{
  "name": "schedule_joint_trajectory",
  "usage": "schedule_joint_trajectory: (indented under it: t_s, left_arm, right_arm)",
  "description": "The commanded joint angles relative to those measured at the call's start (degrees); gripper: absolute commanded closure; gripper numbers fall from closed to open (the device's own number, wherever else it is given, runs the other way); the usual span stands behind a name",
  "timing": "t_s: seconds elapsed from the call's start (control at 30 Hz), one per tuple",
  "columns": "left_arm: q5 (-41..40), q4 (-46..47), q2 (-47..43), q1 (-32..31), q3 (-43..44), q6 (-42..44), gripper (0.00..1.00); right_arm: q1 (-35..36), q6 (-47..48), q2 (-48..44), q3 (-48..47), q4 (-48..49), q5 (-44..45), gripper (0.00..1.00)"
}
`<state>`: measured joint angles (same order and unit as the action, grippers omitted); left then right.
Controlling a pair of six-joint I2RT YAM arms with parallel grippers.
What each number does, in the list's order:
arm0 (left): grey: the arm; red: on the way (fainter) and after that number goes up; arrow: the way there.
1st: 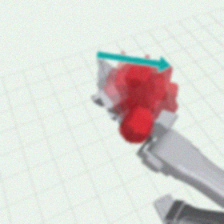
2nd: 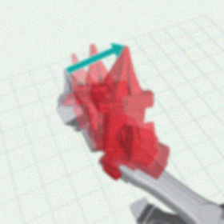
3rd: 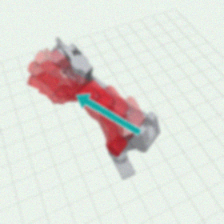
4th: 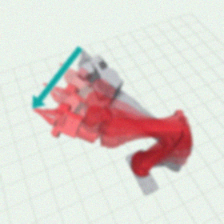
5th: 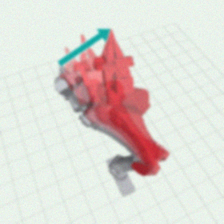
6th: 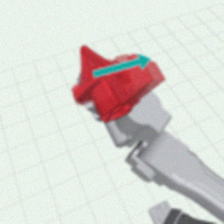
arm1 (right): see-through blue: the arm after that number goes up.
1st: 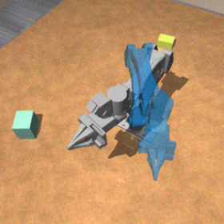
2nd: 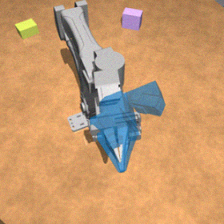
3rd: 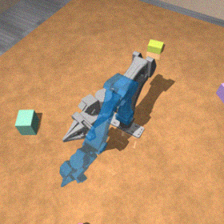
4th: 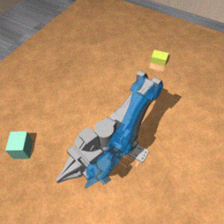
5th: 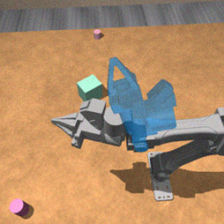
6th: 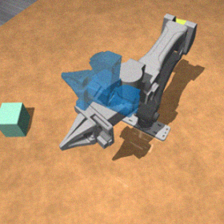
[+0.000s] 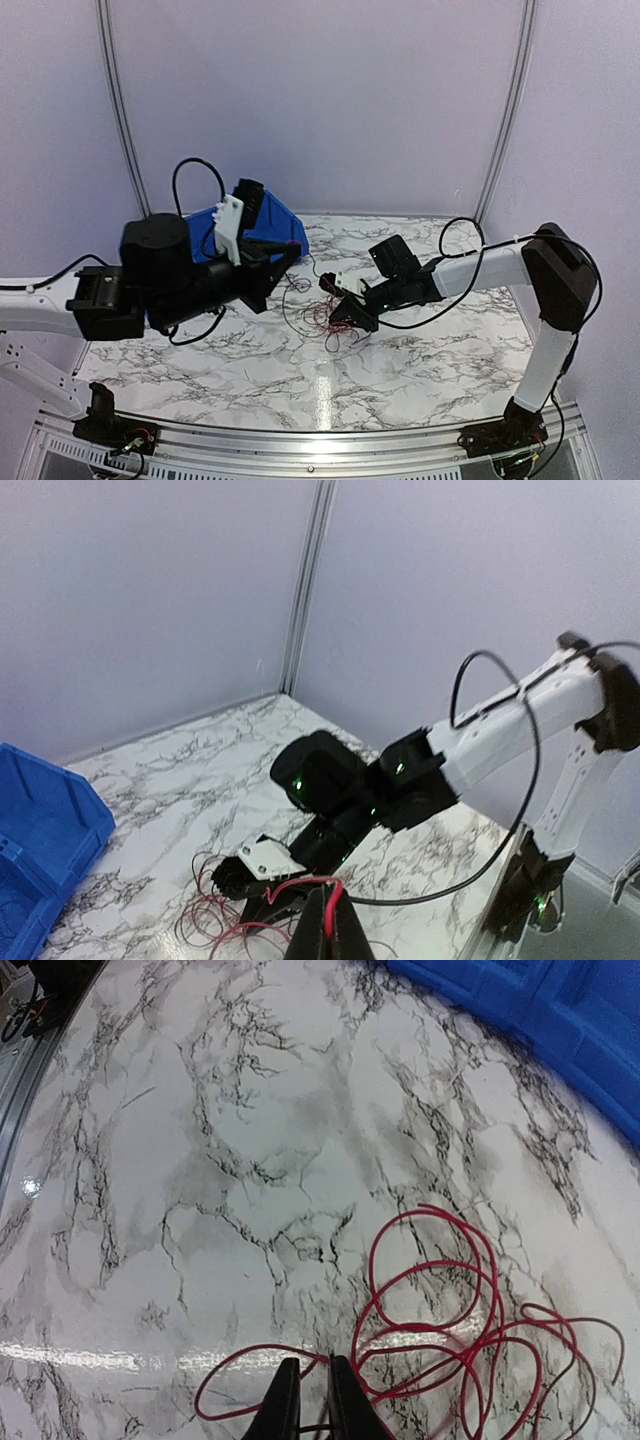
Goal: Untangle the cables
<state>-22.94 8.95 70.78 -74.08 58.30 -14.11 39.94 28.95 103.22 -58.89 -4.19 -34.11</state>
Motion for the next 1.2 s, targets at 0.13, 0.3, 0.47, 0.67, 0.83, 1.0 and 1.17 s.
schedule_joint_trajectory:
  t_s: [0.13, 0.3, 0.47, 0.67, 0.83, 1.0, 1.17]
  left_arm:
    - [-6.94, -5.25, -10.88, -3.19, 11.73, 7.38, 1.00]
    - [-10.54, -8.13, -11.93, -3.66, 18.49, 10.44, 1.00]
    - [-21.04, -8.85, -11.15, -3.70, 22.20, 12.85, 1.00]
    - [-27.06, -5.49, -13.25, -3.69, 27.68, 20.15, 1.00]
    - [-32.21, -8.72, -9.62, -3.61, 31.99, 24.57, 1.00]
    - [-30.61, -12.40, -7.59, -3.01, 30.59, 22.68, 1.00]
    - [-23.89, -19.45, -3.89, 2.96, 32.17, 16.57, 1.00]
  right_arm:
    - [-4.92, -2.45, 5.78, -2.75, -2.45, -0.45, 0.89]
    - [-7.59, -5.03, 7.22, -4.82, -4.08, 1.95, 0.89]
    - [-9.42, -6.77, 8.62, -7.10, -7.00, 6.74, 0.89]
    - [-13.17, -7.13, 11.51, -9.44, -11.29, 3.72, 0.85]
    - [-13.84, -6.07, 9.32, -9.81, -12.54, 2.05, 0.79]
    - [-13.88, -4.35, 4.52, -12.22, -17.51, -0.19, 0.62]
    - [-13.93, -2.52, -3.58, -13.03, -21.74, -1.83, 0.43]
